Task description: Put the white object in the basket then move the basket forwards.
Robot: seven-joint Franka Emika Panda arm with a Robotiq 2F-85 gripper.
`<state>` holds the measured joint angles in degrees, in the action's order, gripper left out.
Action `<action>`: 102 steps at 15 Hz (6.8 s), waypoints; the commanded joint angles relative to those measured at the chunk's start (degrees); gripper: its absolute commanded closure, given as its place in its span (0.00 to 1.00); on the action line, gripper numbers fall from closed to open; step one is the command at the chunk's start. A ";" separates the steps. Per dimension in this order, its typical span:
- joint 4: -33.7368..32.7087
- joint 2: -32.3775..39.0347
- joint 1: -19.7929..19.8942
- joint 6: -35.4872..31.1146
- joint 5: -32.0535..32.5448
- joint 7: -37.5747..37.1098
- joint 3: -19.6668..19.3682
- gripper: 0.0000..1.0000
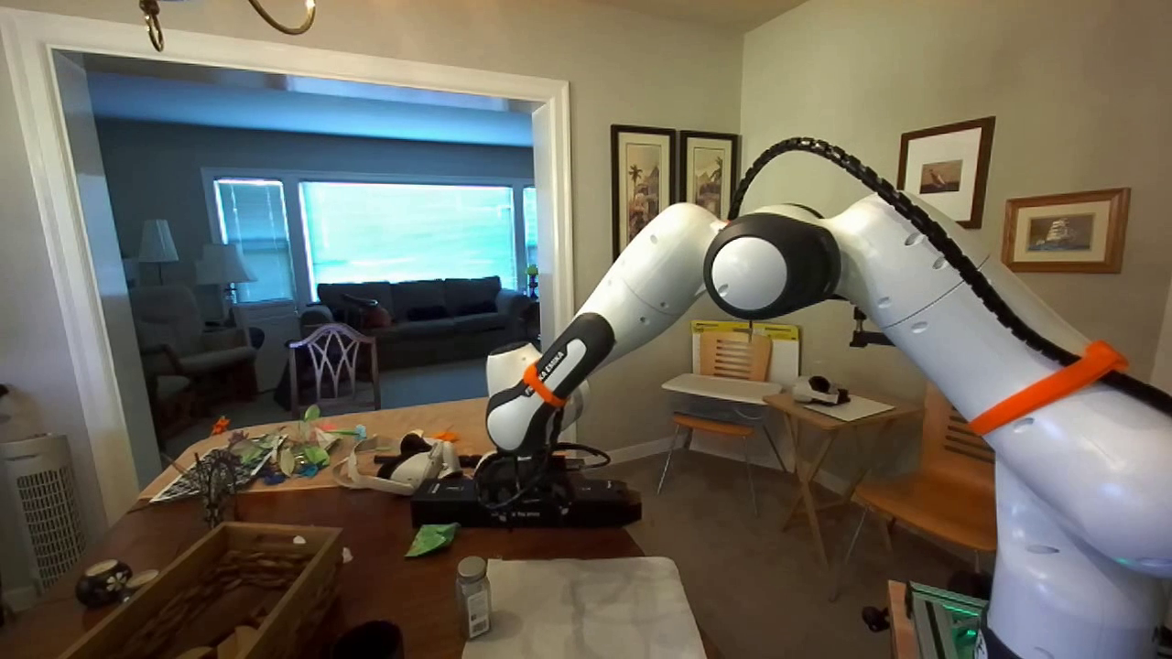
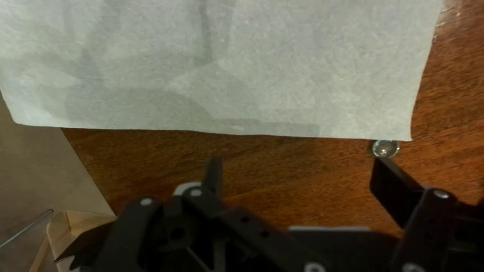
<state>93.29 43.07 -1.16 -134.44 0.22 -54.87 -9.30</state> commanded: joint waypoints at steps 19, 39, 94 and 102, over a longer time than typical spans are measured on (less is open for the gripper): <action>-15.67 12.70 0.92 -0.84 -0.92 4.96 -0.21 0.00; -21.65 18.25 -0.66 -0.56 -1.17 6.04 0.97 0.46; -25.31 9.77 -10.90 23.35 10.64 78.23 18.12 0.94; -31.41 13.55 -11.88 22.48 10.44 82.79 18.25 0.94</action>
<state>65.02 54.52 -12.80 -111.54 9.69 26.15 8.74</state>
